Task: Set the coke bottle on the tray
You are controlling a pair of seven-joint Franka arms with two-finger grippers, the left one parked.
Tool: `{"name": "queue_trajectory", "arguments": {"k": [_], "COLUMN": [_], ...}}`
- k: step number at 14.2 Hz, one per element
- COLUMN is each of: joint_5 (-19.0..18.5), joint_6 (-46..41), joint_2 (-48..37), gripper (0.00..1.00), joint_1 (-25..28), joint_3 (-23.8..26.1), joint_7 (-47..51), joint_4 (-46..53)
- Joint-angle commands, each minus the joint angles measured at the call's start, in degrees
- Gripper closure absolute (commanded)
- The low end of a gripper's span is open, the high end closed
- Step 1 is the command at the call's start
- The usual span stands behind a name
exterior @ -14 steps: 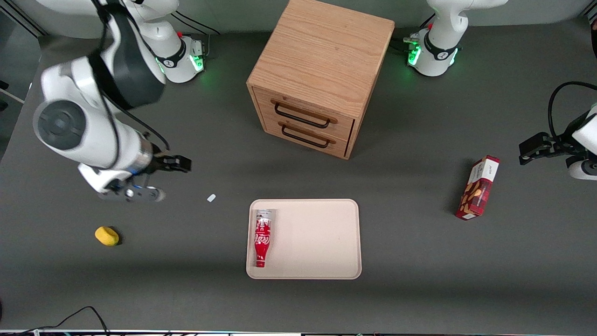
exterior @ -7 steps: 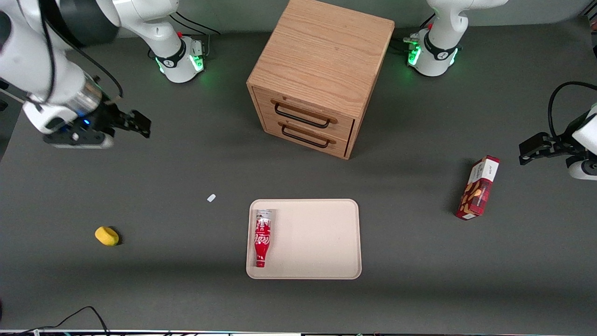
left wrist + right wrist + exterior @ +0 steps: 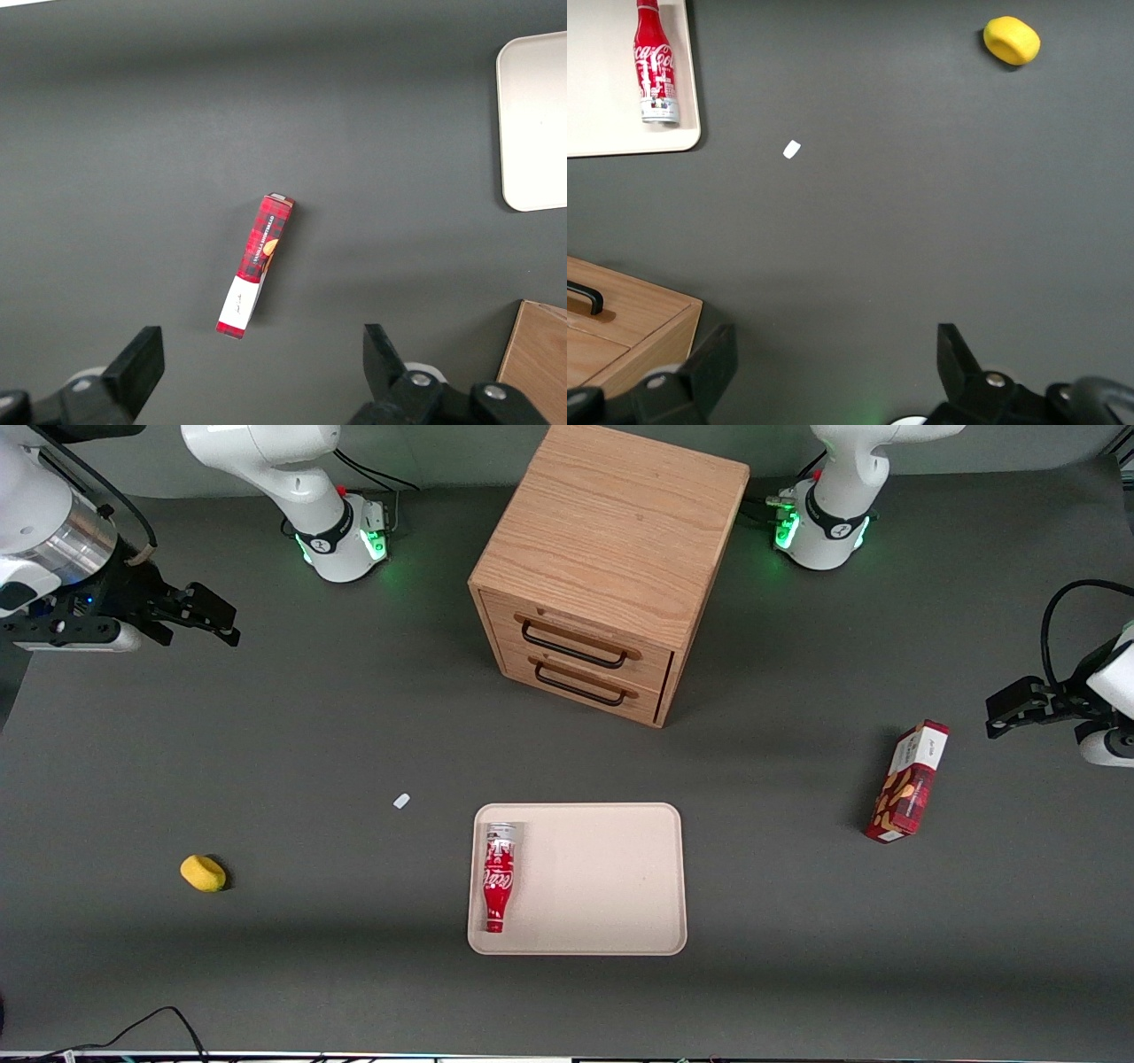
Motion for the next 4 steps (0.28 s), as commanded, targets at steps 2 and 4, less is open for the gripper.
{"name": "queue_trajectory", "arguments": {"k": [2,4], "joint_5": [1.9,1.81], "joint_6": [-3.66,-7.97], "joint_2": [1.95,3.26], "gripper": [0.0,0.0], "joint_1": [-1.77,-1.85], "joint_3": [0.14,-0.99], "joint_7": [-5.3,-9.26], "joint_4": [3.65,5.58]}}
